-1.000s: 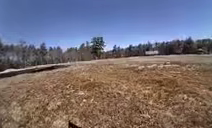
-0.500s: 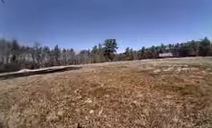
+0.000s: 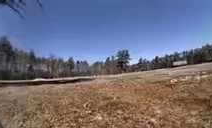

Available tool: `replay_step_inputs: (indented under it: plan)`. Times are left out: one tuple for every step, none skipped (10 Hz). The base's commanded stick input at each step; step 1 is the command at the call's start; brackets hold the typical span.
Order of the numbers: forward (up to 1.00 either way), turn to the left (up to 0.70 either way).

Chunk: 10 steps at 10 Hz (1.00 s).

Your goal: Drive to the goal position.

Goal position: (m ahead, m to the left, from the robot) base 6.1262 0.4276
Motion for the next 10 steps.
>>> replay_step_inputs:
  plan:
    - [0.7,0.35]
    - [0.7,0.35]
    - [0.7,0.35]
    - [0.7,0.35]
    - [0.7,0.35]
    - [0.7,0.35]
    - [0.7,0.03]
    - [0.7,0.0]
    - [0.7,0.0]
    - [0.7,0.0]
